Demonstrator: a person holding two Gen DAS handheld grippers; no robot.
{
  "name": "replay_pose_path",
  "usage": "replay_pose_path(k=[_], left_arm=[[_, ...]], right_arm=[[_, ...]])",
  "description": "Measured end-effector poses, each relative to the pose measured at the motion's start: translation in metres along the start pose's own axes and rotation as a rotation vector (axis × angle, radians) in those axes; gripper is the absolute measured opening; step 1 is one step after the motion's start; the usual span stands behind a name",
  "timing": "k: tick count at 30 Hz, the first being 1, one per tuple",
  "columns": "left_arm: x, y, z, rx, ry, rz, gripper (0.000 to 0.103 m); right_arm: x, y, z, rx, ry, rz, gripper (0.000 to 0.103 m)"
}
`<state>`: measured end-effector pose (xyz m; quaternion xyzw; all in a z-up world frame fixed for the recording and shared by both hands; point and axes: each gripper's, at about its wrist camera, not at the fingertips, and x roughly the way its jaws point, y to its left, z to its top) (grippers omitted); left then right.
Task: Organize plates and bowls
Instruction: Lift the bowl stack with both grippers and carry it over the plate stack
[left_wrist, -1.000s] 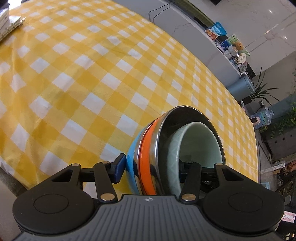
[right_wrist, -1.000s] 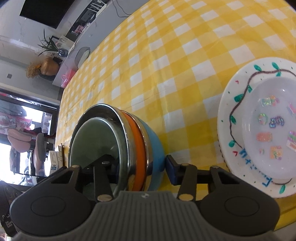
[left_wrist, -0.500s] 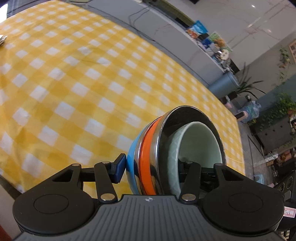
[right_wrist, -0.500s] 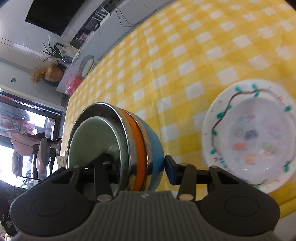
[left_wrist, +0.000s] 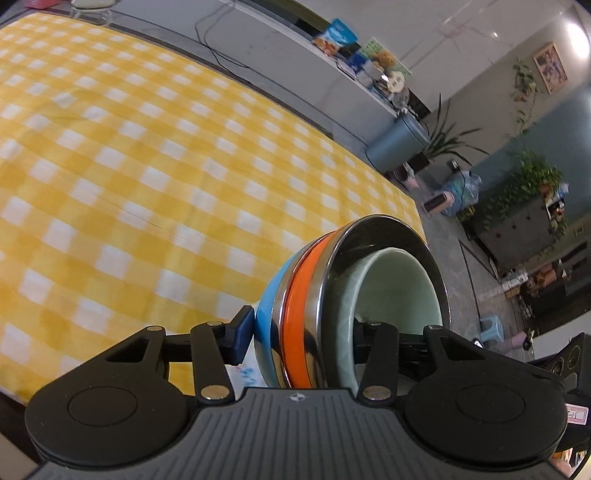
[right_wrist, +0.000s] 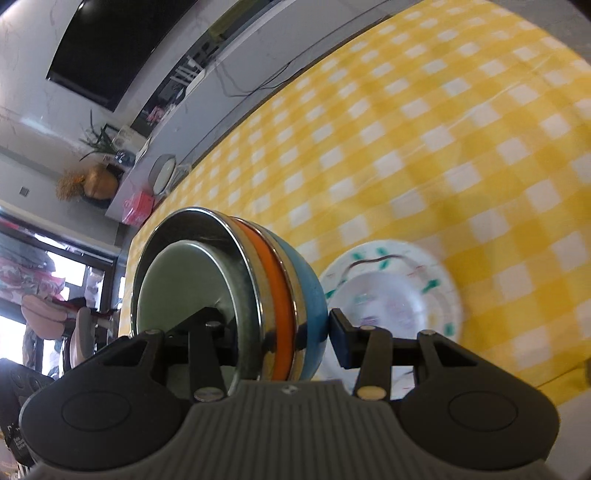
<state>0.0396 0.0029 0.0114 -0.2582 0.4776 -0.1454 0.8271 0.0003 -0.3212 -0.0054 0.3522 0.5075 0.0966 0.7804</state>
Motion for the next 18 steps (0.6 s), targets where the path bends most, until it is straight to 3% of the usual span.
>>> replay_pose_path(k=[9,18], left_arm=[[0.028,-0.016,-0.009,0.009,0.053,0.011,0.052],[0.033,-0.005,-0.021,0.001,0.082,0.066,0.052]], right_arm=[[-0.009,-0.036,0.019,0.031,0.021,-0.016,0.044],[0.009,-0.053,0.007,0.056,0.103,0.001,0.044]])
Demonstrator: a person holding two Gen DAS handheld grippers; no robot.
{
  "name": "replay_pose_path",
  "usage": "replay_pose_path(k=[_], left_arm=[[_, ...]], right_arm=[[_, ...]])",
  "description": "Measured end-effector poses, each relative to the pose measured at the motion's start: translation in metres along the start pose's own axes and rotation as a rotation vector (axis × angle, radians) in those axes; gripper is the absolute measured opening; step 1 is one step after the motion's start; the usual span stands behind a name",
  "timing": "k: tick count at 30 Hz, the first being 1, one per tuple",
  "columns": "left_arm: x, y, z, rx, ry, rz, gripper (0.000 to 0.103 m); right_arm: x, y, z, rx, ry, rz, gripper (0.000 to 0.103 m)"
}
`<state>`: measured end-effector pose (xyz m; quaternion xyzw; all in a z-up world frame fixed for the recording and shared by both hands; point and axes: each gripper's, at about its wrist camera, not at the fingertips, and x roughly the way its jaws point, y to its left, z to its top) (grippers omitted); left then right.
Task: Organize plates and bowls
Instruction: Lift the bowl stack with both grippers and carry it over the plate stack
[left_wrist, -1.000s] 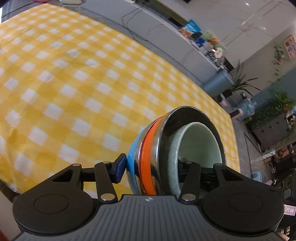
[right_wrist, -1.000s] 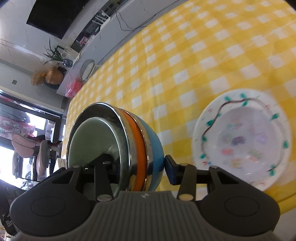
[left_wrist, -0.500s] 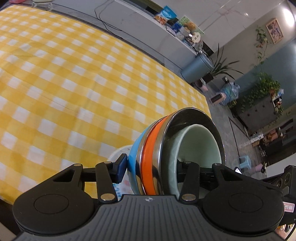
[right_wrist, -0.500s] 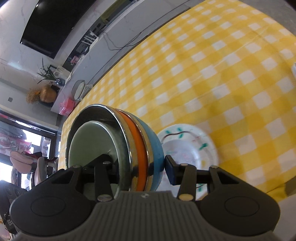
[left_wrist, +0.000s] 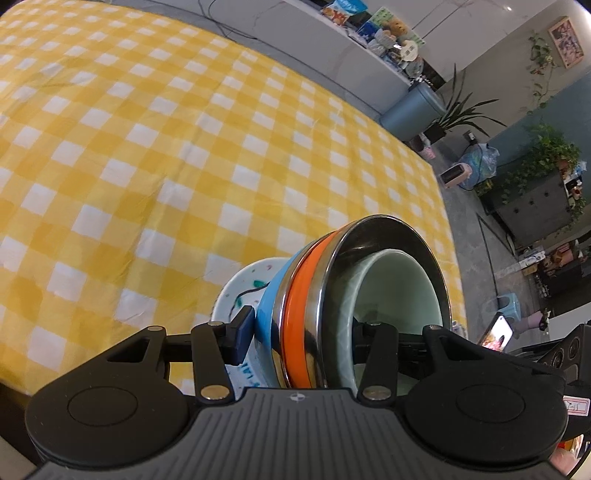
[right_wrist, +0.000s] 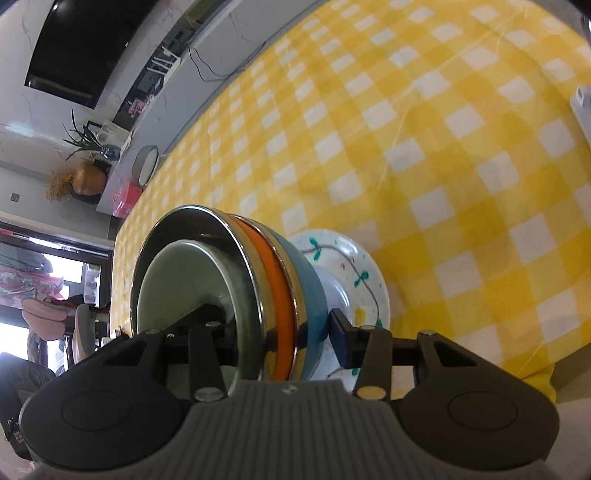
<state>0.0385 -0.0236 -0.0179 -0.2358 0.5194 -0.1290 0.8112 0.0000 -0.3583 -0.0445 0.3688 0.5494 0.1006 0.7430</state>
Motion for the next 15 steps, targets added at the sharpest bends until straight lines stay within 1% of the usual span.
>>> replay_pose_path(k=[9,15], left_arm=[[0.011,0.006,-0.005,-0.012,0.023,0.013,0.051],[0.010,0.007,-0.006,-0.011,0.018,0.006,0.051]], right_arm=[[0.012,-0.010,0.000,0.014,0.025,-0.018,0.045],[0.013,-0.007,0.000,-0.023,0.009,-0.026,0.046]])
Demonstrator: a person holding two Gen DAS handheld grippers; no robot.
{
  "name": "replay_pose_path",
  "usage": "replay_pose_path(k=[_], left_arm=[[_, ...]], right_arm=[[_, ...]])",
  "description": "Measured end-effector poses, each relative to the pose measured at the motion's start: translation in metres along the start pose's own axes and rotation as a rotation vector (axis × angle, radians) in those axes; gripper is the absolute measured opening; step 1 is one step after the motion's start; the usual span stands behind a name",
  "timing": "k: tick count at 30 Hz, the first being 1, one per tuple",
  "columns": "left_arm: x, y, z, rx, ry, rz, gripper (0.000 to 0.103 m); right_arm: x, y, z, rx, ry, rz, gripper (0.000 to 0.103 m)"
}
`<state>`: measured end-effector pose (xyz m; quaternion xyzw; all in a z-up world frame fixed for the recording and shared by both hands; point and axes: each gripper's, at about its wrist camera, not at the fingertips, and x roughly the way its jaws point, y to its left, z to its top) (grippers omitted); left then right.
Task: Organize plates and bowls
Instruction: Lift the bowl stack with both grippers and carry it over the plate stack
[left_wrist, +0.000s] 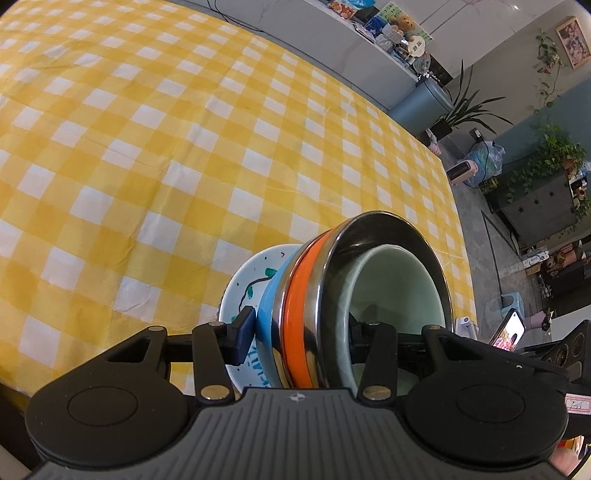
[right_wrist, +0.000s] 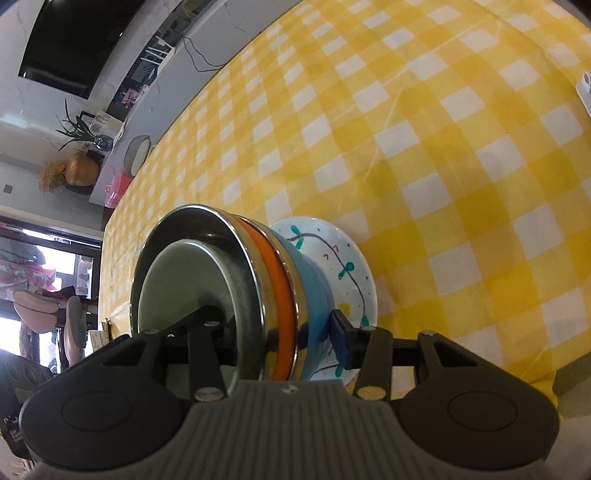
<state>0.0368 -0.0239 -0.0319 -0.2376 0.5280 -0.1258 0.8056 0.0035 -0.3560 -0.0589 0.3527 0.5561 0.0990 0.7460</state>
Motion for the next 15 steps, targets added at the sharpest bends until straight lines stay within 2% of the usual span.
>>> replay_pose_path(k=[3,7,8,10,15], left_arm=[[0.001,0.001,0.000,-0.004,0.004,0.002,0.052],[-0.008,-0.011,-0.003,0.073,-0.062,0.049,0.051],[-0.010,-0.012,-0.003,0.079,-0.064,0.039,0.057],[-0.011,-0.015,-0.002,0.082,-0.059,0.027,0.062],[-0.015,-0.015,-0.001,0.091,-0.074,0.025,0.064]], right_arm=[[-0.001,0.003,-0.001,-0.023,-0.007,-0.008,0.050],[0.000,0.009,-0.002,-0.069,-0.021,-0.027,0.052],[-0.001,0.011,-0.002,-0.078,-0.032,-0.033,0.057],[-0.002,0.015,-0.002,-0.103,-0.055,-0.047,0.065],[-0.004,0.020,-0.002,-0.139,-0.078,-0.071,0.075]])
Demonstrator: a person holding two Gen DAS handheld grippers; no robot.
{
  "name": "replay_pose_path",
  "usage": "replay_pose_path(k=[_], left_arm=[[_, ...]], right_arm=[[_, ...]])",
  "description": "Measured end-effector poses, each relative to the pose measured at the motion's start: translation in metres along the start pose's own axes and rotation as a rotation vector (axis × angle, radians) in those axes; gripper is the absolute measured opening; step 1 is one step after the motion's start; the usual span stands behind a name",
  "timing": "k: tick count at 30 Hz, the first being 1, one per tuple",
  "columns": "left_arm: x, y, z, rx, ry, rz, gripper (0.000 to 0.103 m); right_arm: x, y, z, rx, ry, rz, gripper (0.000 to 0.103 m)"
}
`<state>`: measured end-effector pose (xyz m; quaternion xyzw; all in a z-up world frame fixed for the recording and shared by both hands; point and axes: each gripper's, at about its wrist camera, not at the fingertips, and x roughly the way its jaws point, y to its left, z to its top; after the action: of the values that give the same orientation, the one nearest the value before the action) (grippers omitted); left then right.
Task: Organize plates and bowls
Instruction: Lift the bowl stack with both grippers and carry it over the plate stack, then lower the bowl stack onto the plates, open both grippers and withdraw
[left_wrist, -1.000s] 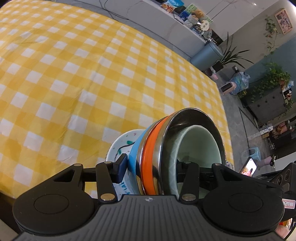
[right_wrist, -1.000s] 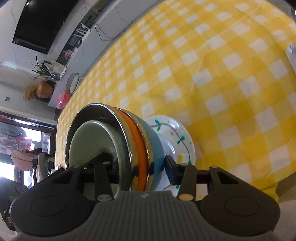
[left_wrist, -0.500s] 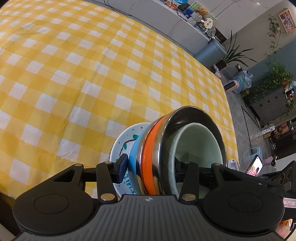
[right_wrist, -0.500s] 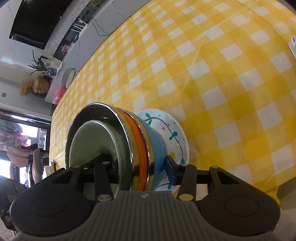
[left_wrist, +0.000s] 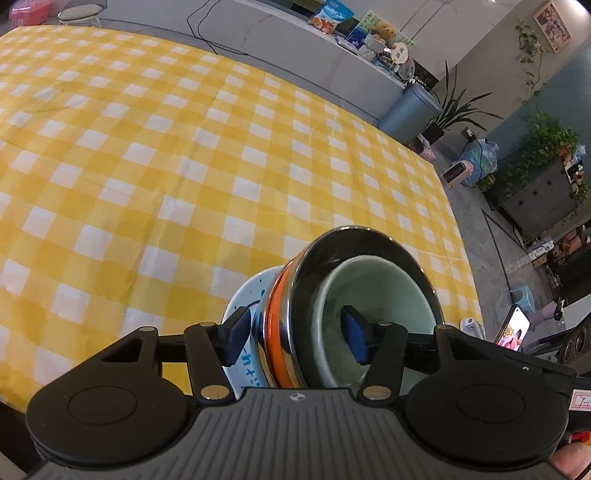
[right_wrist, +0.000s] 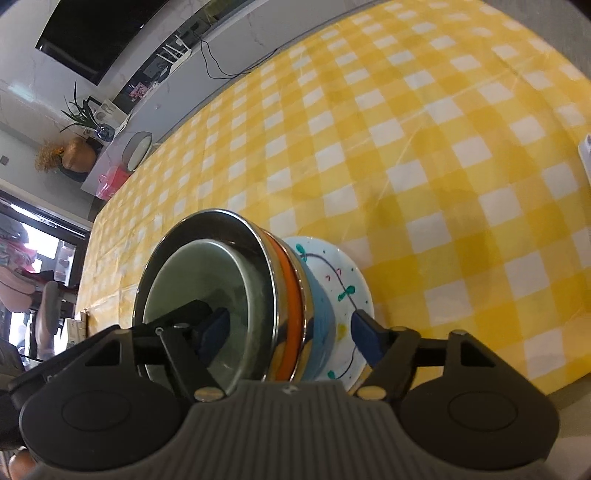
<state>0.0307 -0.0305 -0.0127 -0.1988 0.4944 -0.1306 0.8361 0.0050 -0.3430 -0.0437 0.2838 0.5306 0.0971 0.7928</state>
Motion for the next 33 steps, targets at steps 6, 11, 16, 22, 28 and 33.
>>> replay_pose_path(k=[6,11,16,22,28,33], left_arm=[[-0.020,-0.010,0.008,0.080,-0.065,0.007,0.068],[-0.053,-0.024,0.007,0.208,-0.176,0.045,0.068],[-0.091,-0.035,-0.008,0.338,-0.334,0.109,0.068],[-0.118,-0.038,-0.033,0.439,-0.426,0.154,0.068],[-0.122,-0.039,-0.060,0.527,-0.488,0.208,0.070],[-0.123,-0.035,-0.084,0.547,-0.550,0.264,0.076]], right_arm=[[-0.007,0.011,0.003,-0.063,-0.047,-0.043,0.082],[-0.031,0.038,-0.003,-0.200,-0.174,-0.093,0.084],[-0.061,0.073,-0.025,-0.399,-0.344,-0.114,0.088],[-0.087,0.103,-0.063,-0.606,-0.494,-0.169,0.095],[-0.099,0.109,-0.105,-0.727,-0.595,-0.215,0.095],[-0.100,0.110,-0.136,-0.753,-0.643,-0.215,0.100]])
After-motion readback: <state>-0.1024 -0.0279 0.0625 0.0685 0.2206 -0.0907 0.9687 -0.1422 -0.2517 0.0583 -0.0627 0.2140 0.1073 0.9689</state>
